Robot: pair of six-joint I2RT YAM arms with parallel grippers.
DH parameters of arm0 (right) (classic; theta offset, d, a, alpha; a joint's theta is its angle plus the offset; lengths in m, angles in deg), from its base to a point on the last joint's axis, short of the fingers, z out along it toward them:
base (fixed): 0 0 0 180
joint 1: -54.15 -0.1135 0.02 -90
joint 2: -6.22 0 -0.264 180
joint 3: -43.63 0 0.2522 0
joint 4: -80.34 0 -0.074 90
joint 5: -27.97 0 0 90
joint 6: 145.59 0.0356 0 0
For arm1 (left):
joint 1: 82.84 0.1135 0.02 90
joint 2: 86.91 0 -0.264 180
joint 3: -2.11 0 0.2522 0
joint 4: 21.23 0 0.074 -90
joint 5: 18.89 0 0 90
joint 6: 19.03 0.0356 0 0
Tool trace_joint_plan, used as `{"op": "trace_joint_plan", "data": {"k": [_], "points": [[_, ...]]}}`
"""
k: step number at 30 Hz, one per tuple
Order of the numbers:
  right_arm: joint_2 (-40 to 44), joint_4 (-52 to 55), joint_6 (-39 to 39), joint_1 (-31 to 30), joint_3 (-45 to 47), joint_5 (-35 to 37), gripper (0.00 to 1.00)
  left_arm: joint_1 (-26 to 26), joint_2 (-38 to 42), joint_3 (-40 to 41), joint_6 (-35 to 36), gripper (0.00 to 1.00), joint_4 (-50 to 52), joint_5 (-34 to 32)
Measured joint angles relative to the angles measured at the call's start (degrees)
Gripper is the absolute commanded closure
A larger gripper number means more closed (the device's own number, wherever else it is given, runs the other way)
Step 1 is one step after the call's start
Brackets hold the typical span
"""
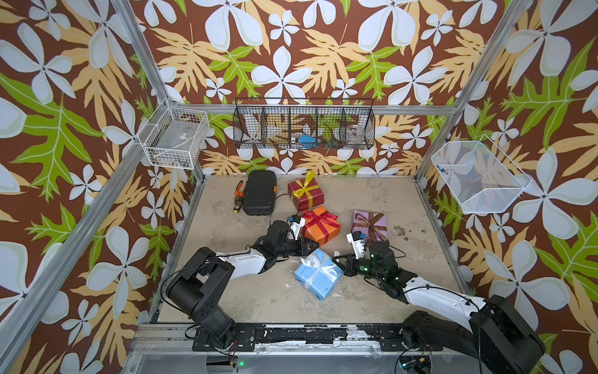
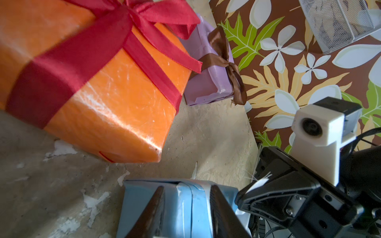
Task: Untie the ribbon bows on the gift boxes
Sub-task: Untie the ribbon from the gift box.
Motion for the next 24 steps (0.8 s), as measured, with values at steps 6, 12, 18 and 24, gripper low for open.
{"op": "trace_joint_plan", "data": {"k": [6,12,18,24], "points": [[0.2,0.1,-0.2,0.0,0.2,0.3,1.00,-0.1,3.8,0.2,-0.1,0.68,1.8,0.5],[-0.6,0.2,-0.4,0.0,0.2,0.3,1.00,-0.1,6.4,-1.1,0.1,0.76,3.2,-0.6],[-0.8,0.2,-0.9,0.0,0.1,0.3,1.00,-0.8,3.8,-1.2,0.1,0.70,4.1,-0.2],[-0.5,0.2,-0.9,0.0,0.1,0.4,1.00,-1.1,3.0,-0.5,0.3,1.00,4.9,0.2]]}}
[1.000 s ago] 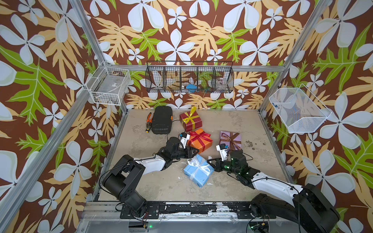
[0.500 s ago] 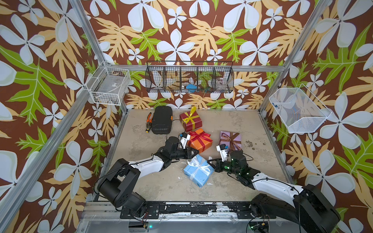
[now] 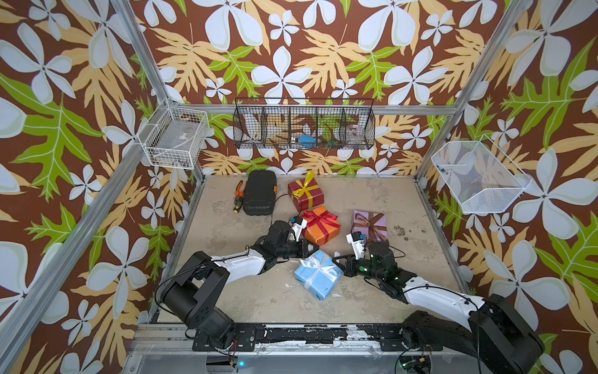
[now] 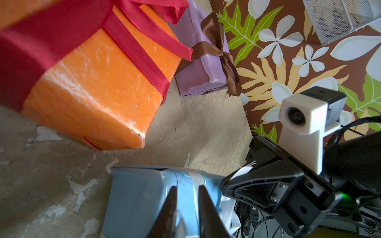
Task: Untie the ribbon bows on the gift boxes
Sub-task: Untie the ribbon from the gift box.
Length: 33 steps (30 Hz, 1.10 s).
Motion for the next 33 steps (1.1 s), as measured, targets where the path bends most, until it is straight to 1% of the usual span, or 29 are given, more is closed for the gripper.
{"op": "trace_joint_plan", "data": {"k": [11,14,19,23,28,33], "points": [[0.2,0.1,-0.1,0.0,0.1,0.3,1.00,0.0,4.4,2.2,0.1,1.00,-0.1,-4.2],[0.9,2.6,-0.6,0.0,-0.4,1.8,1.00,0.0,5.3,3.7,0.0,1.00,-0.2,-6.4],[5.9,7.0,-1.8,0.5,-1.1,6.7,1.00,1.6,7.5,7.8,-0.5,1.00,-0.9,-9.4],[10.0,10.3,-3.1,3.3,-0.9,10.2,1.00,3.9,10.6,11.0,-1.7,1.00,-1.7,-11.8],[13.5,14.8,-4.8,7.4,-0.6,12.5,1.00,6.5,14.7,13.3,-1.7,1.00,-1.5,-14.4],[17.5,19.7,-6.8,11.8,-0.9,14.8,1.00,10.5,20.6,16.5,-1.9,1.00,-0.1,-17.8]]}}
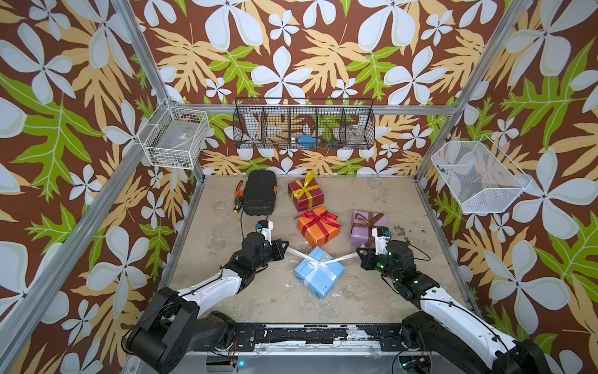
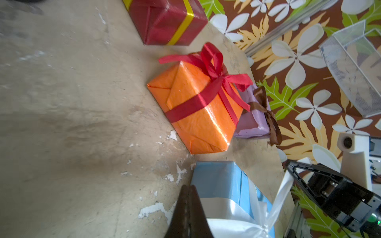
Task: Untie the ribbon bows on the gift boxes
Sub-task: Untie the ribbon from the gift box.
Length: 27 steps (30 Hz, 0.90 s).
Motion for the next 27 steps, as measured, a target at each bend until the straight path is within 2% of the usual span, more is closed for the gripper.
{"op": "trace_joint_plan", "data": {"k": [7,12,19,27], "points": [[5.4,4.0,-1.8,6.7,-0.5,1.4,1.00,5.6,5.6,3.0,-0.4,1.00,2.1,-2.4],[5.6,5.7,-2.5,7.6,-0.5,1.5,1.00,7.6,5.9,3.3,-0.9,1.00,3.1,-3.2],[7.7,8.9,-3.9,9.6,-1.7,3.9,1.00,13.0,8.9,5.2,-2.9,1.00,3.6,-4.3],[9.1,10.9,-4.0,11.2,-2.0,6.2,1.00,14.2,10.7,5.6,-3.0,1.00,4.0,-5.6]]}}
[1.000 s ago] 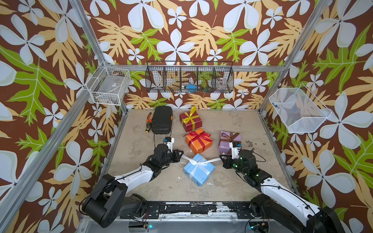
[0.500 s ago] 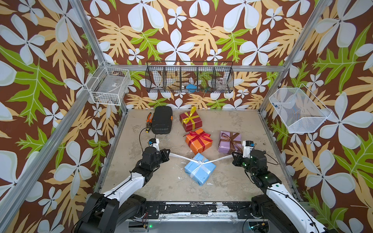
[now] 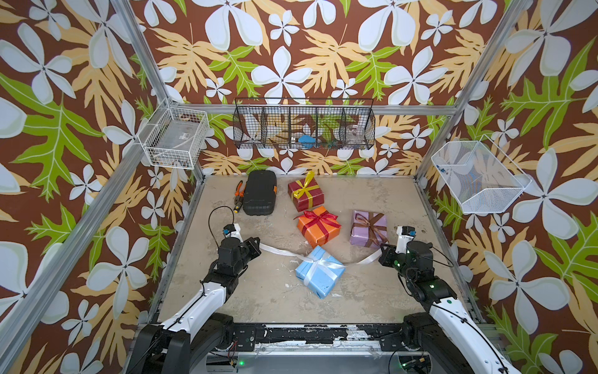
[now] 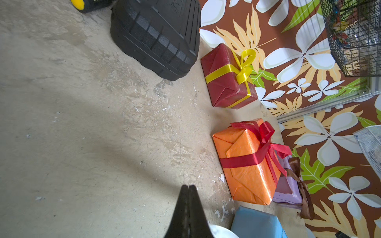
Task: Untie the ribbon bows on the gift boxes
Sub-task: Untie the ribbon from the gift box.
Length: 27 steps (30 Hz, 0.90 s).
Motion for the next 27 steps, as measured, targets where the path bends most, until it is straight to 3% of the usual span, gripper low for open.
{"op": "trace_joint_plan", "data": {"k": [1,2,4,5,10,16,18,20,24,26,27], "points": [[0.1,0.0,0.0,0.3,0.0,-0.2,1.00,0.1,0.0,0.0,0.0,0.89,0.0,-0.2],[0.0,-0.1,0.0,0.3,0.0,-0.7,0.94,0.1,0.0,0.0,0.0,0.58,0.0,-0.2],[-0.7,-0.1,-0.1,0.3,-0.2,-2.6,0.48,0.1,-0.1,0.0,0.0,0.01,0.0,-0.2],[-1.4,-0.1,-0.4,0.2,-0.5,-3.7,0.03,0.1,-0.1,0.0,-0.2,0.00,0.0,-0.1],[-2.4,0.4,-2.0,0.2,-2.3,-7.8,0.00,0.1,0.4,-0.4,-0.6,0.00,0.0,1.1],[-4.3,0.5,-2.8,-2.3,-4.0,-14.6,0.00,-1.4,-1.4,-1.4,0.1,0.00,-1.4,8.6],[-5.1,0.0,-2.6,-6.1,-4.1,-17.3,0.07,-5.1,-2.1,-2.4,0.7,0.05,-1.3,10.2],[-6.0,-1.4,-1.0,-11.5,-4.0,-19.8,0.21,-9.0,-2.7,-2.8,1.6,0.16,-1.9,11.3],[-8.4,-9.2,4.1,-20.9,-1.6,-24.0,0.45,-13.5,-4.2,-1.0,1.4,0.53,-3.2,12.0],[-11.3,-14.4,7.9,-24.4,-0.3,-25.5,0.57,-15.0,-5.0,0.5,1.3,0.55,-4.1,12.2],[-12.9,-16.5,9.2,-25.9,0.0,-25.9,0.57,-15.6,-5.4,1.1,0.9,0.55,-4.5,12.3]]}}
